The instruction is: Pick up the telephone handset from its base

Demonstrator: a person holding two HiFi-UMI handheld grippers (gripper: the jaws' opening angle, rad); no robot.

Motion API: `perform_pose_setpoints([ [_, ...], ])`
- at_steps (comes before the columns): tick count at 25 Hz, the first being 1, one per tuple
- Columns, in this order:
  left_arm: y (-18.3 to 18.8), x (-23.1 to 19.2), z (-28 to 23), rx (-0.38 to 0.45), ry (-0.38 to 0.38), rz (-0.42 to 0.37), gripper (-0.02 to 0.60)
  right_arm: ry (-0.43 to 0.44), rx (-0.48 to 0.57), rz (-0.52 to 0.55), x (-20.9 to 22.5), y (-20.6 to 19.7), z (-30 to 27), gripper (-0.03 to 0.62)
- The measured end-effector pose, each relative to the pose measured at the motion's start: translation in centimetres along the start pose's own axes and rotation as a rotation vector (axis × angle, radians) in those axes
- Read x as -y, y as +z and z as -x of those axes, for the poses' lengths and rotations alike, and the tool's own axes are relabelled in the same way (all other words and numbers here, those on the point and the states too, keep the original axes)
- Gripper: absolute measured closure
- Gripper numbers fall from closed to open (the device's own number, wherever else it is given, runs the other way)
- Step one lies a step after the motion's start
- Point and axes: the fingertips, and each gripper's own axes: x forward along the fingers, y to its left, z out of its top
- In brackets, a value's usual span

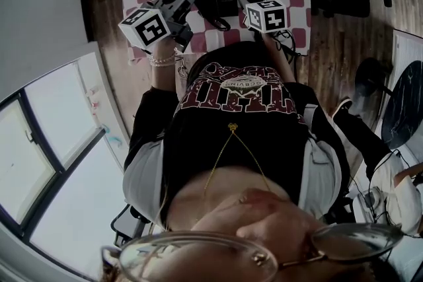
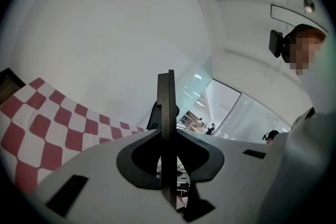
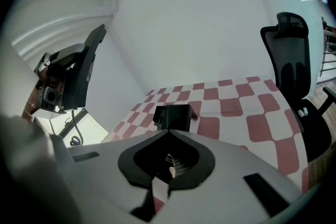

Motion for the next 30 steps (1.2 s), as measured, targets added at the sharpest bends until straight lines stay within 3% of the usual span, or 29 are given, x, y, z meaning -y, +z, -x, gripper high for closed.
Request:
perform_pose_setpoints([
  [30,0.5,1.8,-0.4,-0.015,-0.047,-0.034,0.5,0.013,0.003,0.01,-0.5,0.0,-0.2,0.577],
])
